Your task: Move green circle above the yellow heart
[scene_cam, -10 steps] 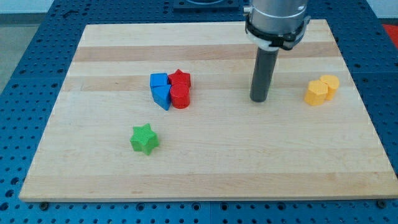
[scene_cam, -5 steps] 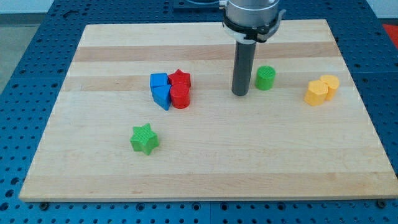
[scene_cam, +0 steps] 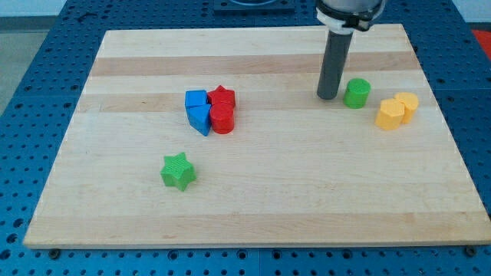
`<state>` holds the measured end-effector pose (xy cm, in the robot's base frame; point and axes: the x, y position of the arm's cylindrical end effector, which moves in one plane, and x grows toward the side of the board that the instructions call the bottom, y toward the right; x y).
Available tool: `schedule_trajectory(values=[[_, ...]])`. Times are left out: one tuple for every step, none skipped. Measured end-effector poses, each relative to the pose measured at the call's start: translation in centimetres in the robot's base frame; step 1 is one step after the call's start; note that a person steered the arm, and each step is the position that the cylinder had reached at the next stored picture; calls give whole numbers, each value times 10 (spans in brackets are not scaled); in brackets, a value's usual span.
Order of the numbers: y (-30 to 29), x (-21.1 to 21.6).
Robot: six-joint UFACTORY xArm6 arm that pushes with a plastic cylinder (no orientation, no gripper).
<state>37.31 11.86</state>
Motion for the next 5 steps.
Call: schedule_trajectory(values=[[25, -1], [50, -1], [51, -1], [50, -1], [54, -1]])
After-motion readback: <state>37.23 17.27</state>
